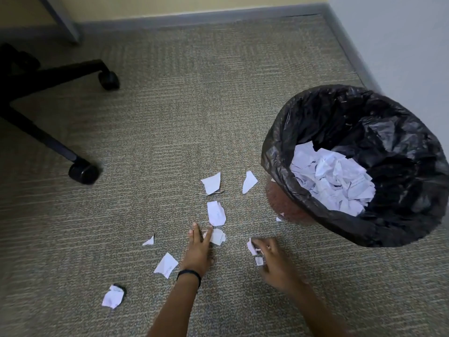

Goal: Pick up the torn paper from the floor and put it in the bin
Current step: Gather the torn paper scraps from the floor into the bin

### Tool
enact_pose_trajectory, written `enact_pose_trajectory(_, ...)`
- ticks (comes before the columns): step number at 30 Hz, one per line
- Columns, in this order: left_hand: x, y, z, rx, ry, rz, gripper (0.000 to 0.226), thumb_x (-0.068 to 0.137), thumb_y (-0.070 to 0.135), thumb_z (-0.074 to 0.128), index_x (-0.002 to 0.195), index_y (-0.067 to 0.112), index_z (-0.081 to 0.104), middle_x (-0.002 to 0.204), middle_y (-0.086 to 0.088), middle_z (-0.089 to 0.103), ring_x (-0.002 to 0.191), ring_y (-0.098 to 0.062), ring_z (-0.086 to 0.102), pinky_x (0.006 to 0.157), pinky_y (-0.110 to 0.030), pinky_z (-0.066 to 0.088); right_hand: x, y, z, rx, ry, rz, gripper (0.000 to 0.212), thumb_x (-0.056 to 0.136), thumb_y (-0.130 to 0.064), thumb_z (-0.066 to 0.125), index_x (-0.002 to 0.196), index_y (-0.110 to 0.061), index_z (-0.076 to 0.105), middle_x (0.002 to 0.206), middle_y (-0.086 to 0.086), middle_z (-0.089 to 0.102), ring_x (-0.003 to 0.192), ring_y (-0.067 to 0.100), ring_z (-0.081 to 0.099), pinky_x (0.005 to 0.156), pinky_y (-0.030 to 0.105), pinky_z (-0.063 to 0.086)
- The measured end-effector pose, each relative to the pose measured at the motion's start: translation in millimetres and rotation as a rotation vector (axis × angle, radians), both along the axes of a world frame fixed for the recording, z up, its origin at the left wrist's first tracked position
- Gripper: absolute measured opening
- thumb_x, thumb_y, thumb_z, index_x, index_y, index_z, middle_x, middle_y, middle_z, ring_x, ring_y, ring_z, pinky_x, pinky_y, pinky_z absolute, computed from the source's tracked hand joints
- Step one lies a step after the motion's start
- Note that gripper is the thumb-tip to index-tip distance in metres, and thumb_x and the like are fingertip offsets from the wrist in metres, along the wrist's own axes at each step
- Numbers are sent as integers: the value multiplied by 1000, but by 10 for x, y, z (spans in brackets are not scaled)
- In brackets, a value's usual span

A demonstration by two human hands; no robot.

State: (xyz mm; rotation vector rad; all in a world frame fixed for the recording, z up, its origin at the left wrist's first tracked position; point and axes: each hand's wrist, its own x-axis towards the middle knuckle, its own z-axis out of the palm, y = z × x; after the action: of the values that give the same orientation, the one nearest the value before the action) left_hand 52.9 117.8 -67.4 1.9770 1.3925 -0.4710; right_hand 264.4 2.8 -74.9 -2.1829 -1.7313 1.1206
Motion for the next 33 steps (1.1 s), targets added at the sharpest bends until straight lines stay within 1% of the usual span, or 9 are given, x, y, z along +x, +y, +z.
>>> enact_pose_trajectory(3,61,-7,13,17,28,-1,90,89,5,57,151,24,-6,153,-18,-27,144,-37,-16,109,-38,33,-47,52,10,1,-118,99,68,79,-28,61,138,-38,28,136,-1,23,119,17,42,83,30,51)
enact_pose_trajectory(7,86,-18,17,24,21,18,92,87,-7,50,150,28,-6,152,-18,-29,143,-38,-18,101,-37,41,-73,66,-84,33,-126,124,50,84,-26,59,131,-32,42,133,0,27,117,15,43,93,28,46)
enact_pose_trajectory(12,33,4,44,10,-53,38,86,88,-3,50,150,33,3,154,-15,-27,144,-35,-17,100,-38,42,-195,57,-168,61,-164,182,17,82,-13,53,96,-23,54,97,-9,46,83,11,54,69,20,39)
enact_pose_trajectory(15,74,-12,64,19,-38,50,77,91,3,50,149,33,10,154,-18,-24,144,-38,-14,103,-41,40,-242,139,-155,107,-150,108,26,57,-3,58,76,-19,53,83,-1,54,67,16,64,60,18,39)
enact_pose_trajectory(18,206,-23,87,45,-12,108,62,95,9,46,146,30,19,153,-25,-19,143,-45,-11,105,-45,38,-306,207,-103,70,-194,80,25,86,2,42,105,-4,57,117,12,53,107,25,58,88,29,45)
enact_pose_trajectory(23,404,-67,101,86,84,186,46,97,11,39,138,29,28,153,-28,-14,142,-48,-7,102,-53,41,-293,273,423,57,146,-218,15,82,-8,48,87,-4,62,88,10,59,79,24,60,73,29,48)
enact_pose_trajectory(27,381,-78,95,87,37,202,35,100,18,35,134,27,38,154,-25,-13,143,-46,-5,104,-54,38,-299,324,1464,230,338,-232,19,86,-3,53,82,-20,58,91,0,58,71,7,59,68,30,56)
enact_pose_trajectory(30,240,-47,175,108,-120,248,33,97,11,42,128,15,52,152,-25,13,140,-43,21,105,-44,37,-190,285,2248,381,398,-195,23,87,-1,54,83,-23,60,89,-8,58,77,1,59,65,10,48)
enact_pose_trajectory(33,213,26,548,231,-359,378,21,94,16,54,103,0,64,120,-21,54,110,-38,54,89,-36,42,23,269,2734,629,355,-306,21,82,-1,56,83,-22,62,87,-12,60,81,2,61,68,11,52)
